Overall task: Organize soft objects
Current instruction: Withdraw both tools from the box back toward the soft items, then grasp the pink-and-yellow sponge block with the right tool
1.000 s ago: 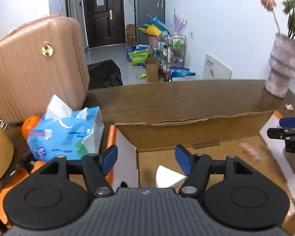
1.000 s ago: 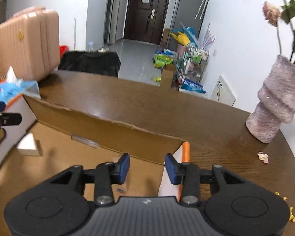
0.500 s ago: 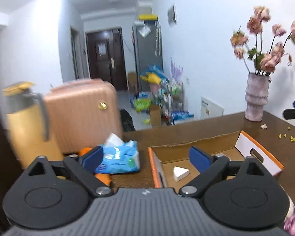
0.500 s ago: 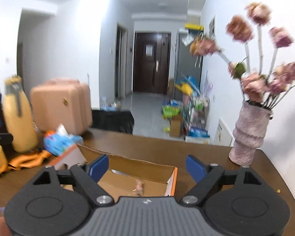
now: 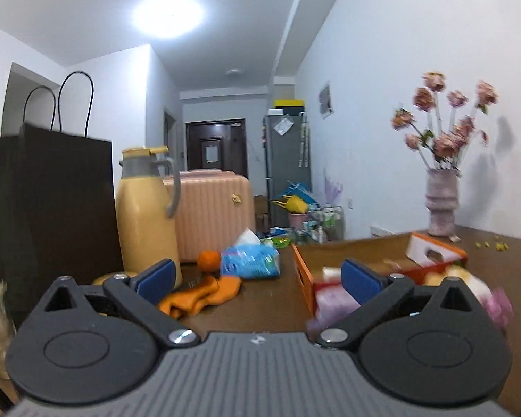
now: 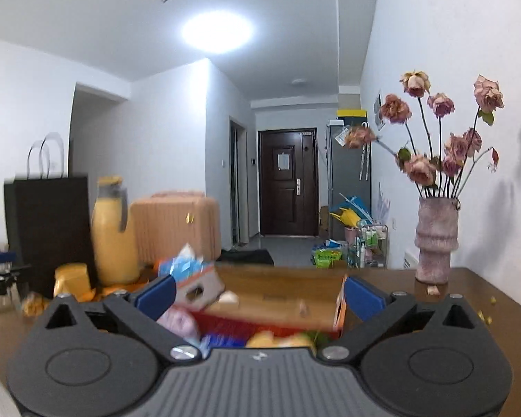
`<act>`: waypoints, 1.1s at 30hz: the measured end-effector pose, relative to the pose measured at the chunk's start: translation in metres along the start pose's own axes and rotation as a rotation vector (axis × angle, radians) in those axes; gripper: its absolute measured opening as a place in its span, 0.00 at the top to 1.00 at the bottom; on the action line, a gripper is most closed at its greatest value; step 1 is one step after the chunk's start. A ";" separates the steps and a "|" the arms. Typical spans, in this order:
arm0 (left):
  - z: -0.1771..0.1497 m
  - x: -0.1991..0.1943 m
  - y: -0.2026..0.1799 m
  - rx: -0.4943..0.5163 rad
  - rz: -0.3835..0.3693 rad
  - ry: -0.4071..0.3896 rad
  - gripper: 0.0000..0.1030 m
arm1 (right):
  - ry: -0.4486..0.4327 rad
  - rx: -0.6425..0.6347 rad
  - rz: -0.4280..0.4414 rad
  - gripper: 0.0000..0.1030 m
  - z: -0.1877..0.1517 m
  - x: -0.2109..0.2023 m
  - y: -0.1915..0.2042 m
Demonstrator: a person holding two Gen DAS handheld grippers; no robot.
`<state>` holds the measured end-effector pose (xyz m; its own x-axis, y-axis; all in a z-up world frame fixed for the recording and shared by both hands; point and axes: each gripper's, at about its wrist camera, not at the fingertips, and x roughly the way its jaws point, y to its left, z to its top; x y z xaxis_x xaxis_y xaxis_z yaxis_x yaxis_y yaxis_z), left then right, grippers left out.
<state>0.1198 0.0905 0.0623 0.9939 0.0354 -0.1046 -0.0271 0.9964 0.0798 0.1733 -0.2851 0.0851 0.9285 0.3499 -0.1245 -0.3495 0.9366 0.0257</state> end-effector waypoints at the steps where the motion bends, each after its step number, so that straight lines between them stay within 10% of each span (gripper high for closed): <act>1: -0.009 -0.005 -0.003 0.002 -0.010 0.010 0.00 | 0.021 -0.014 -0.019 0.00 -0.012 -0.003 0.009; 12: -0.052 0.010 -0.014 -0.005 -0.121 0.110 0.00 | 0.078 0.083 0.086 0.06 -0.090 0.003 0.059; 17: -0.049 0.056 -0.012 -0.055 -0.197 0.194 0.01 | 0.143 0.080 0.240 0.44 -0.097 0.016 0.089; 20: -0.049 0.094 -0.007 -0.092 -0.261 0.285 0.21 | 0.181 0.085 0.314 0.56 -0.100 0.030 0.107; 33: -0.065 0.141 0.013 -0.211 -0.395 0.466 0.42 | 0.316 0.298 0.310 0.56 -0.108 0.082 0.113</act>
<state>0.2526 0.1133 -0.0156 0.7839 -0.3549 -0.5095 0.2637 0.9332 -0.2443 0.1962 -0.1526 -0.0291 0.6879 0.6314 -0.3579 -0.5079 0.7711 0.3840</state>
